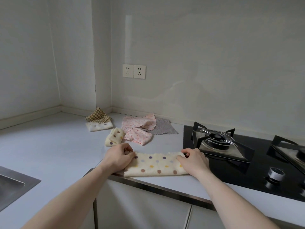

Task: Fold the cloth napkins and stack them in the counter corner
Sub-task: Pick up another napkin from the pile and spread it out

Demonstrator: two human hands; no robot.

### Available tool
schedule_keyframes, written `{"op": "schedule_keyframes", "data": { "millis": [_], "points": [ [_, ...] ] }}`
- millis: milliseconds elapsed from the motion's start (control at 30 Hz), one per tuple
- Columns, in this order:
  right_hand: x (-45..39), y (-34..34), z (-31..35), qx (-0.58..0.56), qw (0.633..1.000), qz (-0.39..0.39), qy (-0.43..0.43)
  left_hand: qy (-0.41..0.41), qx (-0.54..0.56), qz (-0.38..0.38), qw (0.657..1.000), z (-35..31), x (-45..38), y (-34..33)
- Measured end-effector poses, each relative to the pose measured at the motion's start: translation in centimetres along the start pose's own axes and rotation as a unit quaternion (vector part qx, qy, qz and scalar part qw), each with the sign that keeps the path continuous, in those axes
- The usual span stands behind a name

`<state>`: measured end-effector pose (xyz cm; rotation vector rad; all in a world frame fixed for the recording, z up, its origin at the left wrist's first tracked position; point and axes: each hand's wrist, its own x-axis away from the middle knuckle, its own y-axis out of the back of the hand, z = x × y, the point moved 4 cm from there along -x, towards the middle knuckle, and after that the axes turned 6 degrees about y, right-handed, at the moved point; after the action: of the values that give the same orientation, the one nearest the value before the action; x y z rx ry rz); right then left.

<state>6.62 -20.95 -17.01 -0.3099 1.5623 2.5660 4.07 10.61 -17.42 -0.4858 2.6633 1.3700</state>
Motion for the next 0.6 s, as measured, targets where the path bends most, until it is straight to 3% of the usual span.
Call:
{"op": "schedule_keyframes", "data": {
  "millis": [267, 500, 600],
  "points": [
    [0.06, -0.08, 0.14, 0.016, 1.000, 0.003, 0.014, -0.009, -0.012, 0.002, 1.000, 0.07, -0.16, -0.18],
    [0.19, 0.39, -0.25, -0.042, 0.999, -0.021, 0.021, -0.013, 0.000, -0.002, 1.000, 0.05, -0.17, -0.19],
    [0.07, 0.17, -0.12, 0.003, 1.000, 0.007, 0.021, -0.013, -0.003, -0.001, 1.000, 0.00, -0.07, -0.14]
  ]
}}
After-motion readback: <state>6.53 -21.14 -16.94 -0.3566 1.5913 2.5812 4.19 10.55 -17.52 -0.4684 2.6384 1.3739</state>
